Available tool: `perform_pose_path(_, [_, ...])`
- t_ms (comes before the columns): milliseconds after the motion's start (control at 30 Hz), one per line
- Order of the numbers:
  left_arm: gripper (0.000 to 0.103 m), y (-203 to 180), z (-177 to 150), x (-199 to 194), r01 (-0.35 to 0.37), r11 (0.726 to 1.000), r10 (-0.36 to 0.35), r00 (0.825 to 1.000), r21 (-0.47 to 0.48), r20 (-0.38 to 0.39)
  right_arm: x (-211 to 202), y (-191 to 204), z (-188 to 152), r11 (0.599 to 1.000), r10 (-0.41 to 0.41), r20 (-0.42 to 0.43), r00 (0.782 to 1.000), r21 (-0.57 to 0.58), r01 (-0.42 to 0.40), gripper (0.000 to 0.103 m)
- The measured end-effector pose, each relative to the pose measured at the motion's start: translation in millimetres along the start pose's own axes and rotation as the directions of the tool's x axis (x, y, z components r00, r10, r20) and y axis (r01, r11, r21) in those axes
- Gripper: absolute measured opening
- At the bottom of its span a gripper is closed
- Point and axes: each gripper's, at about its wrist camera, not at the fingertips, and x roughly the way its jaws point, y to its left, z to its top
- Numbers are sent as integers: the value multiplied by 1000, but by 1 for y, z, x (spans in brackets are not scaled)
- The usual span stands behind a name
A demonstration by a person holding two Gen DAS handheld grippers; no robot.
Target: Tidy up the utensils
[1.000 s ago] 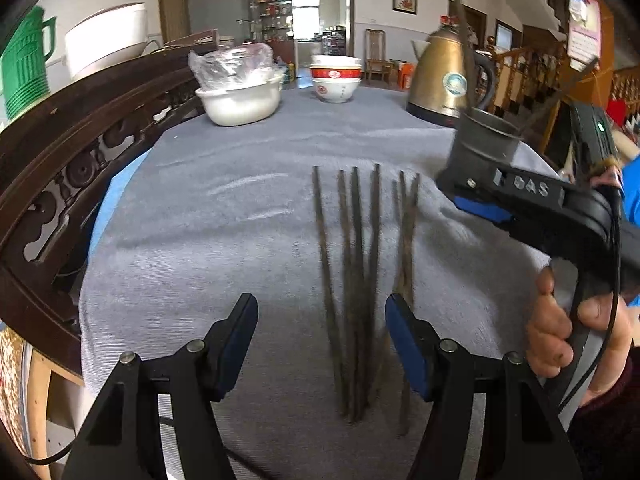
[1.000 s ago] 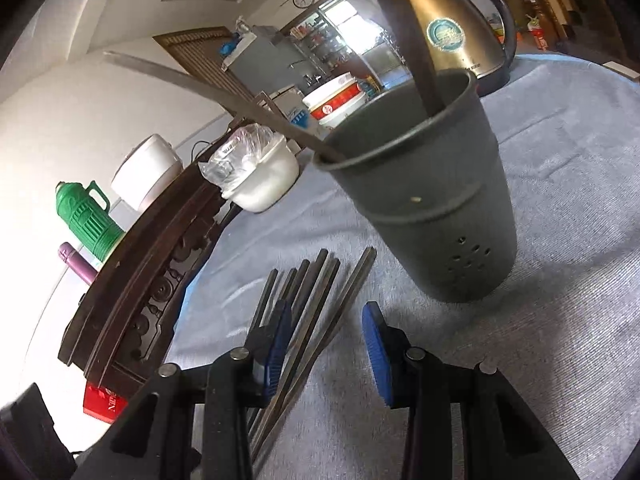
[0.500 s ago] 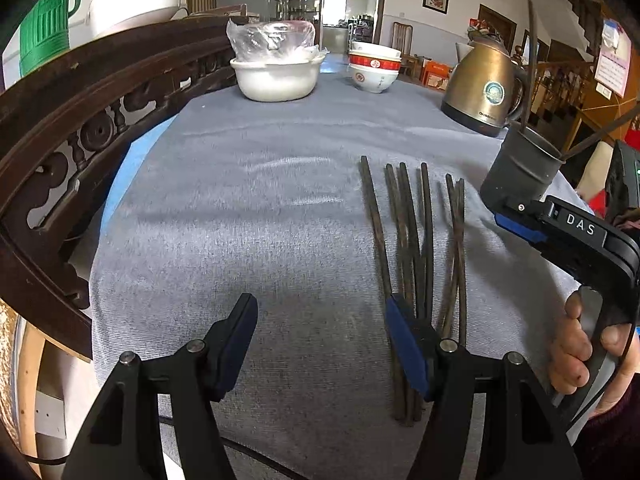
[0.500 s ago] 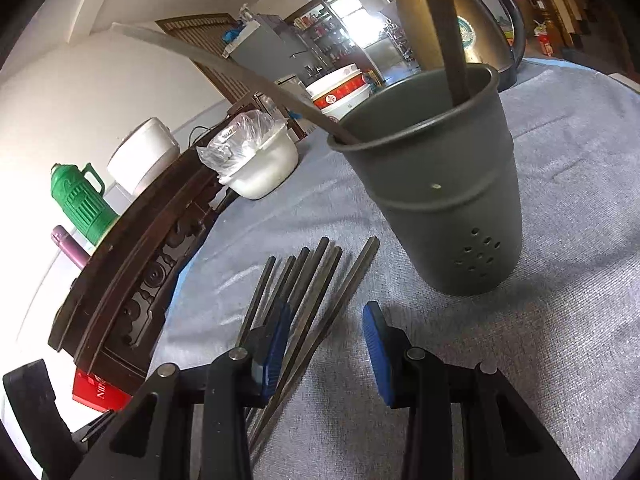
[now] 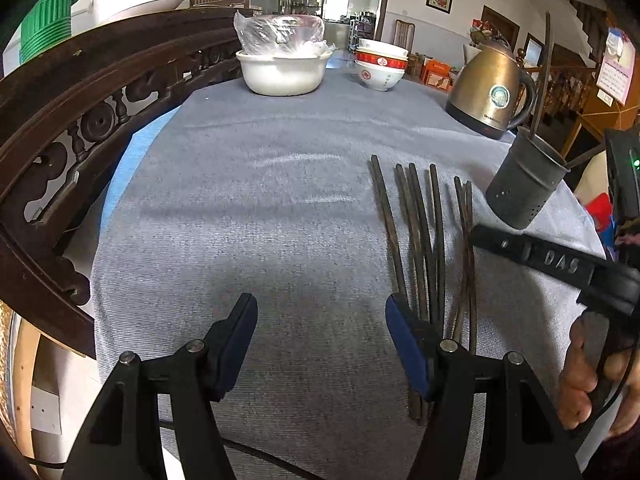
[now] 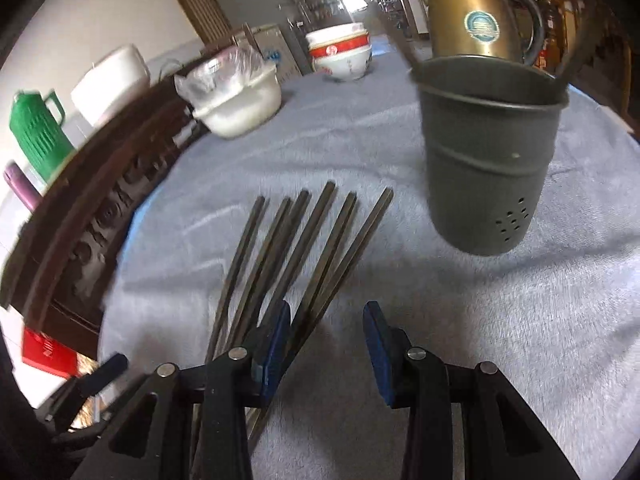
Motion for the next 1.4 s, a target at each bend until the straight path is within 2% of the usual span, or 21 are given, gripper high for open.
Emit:
perform_pose_path(167, [67, 2, 0, -2, -4, 1000, 4, 1000, -4, 2, 2, 9, -3, 998, -47, -24, 999, -48, 46, 39])
perform_pose_path(400, [67, 1, 0, -4, -11, 1000, 11, 1000, -2, 5, -1, 11, -5, 993, -76, -22, 997, -92, 74, 17])
perform_pose_path(700, [67, -2, 1, -3, -21, 1000, 21, 1000, 1, -7, -11, -19, -8, 996, -78, -29, 997, -44, 76, 16])
perform_pose_path(833, [67, -7, 1, -1, -18, 1000, 18, 1000, 11, -13, -17, -24, -5, 1000, 7, -40, 999, 20, -6, 18])
perform_pose_path(933, [67, -10, 1, -3, -18, 1000, 19, 1000, 20, -10, -18, -17, -1, 999, 48, -31, 998, 20, -48, 18])
perform_pose_path(1167, [67, -3, 8, -4, -16, 1000, 16, 1000, 25, -7, -16, -5, -2, 998, 69, -30, 997, 0, -69, 18])
perform_pose_path(1267, [67, 0, 19, -5, 12, 1000, -11, 1000, 28, -5, -18, -8, 0, 999, 52, -14, 999, 0, -52, 18])
perform_pose_path(1400, [67, -4, 32, 2, 70, 996, -68, 997, 47, -39, -17, -12, 4, 999, 46, -17, 999, 13, -46, 18])
